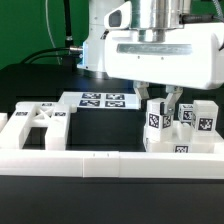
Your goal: Assemble chair
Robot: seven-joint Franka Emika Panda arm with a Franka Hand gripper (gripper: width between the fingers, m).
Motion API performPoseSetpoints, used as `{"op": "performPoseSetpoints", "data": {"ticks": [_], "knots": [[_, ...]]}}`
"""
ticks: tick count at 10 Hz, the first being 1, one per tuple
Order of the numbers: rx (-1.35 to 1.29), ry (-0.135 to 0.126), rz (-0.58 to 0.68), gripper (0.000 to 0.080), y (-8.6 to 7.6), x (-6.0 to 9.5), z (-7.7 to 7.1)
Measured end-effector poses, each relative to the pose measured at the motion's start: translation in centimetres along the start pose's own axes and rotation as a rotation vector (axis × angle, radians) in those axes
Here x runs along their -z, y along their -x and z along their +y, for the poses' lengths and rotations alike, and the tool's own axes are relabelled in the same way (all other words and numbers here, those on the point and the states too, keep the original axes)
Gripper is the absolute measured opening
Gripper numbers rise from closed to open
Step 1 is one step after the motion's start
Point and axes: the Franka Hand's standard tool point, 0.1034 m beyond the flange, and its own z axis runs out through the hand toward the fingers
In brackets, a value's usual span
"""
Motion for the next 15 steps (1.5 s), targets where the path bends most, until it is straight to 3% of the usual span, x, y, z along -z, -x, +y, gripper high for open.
{"op": "performPoseSetpoints", "data": {"ticks": [3, 7, 9, 10, 15], "knots": [[-0.264, 0.0, -0.007, 0.0287, -0.08, 0.01, 0.09], [-0.36, 0.001, -0.012, 0.0287, -0.12, -0.05, 0.17], [-0.307, 0.002, -0.012, 0.0527, -0.13, -0.08, 0.2], [-0.28, 0.009, -0.018, 0.0611, -0.23, 0.0, 0.23], [0.209, 0.02, -0.034, 0.0649, -0.81, 0.46, -0.07]]}}
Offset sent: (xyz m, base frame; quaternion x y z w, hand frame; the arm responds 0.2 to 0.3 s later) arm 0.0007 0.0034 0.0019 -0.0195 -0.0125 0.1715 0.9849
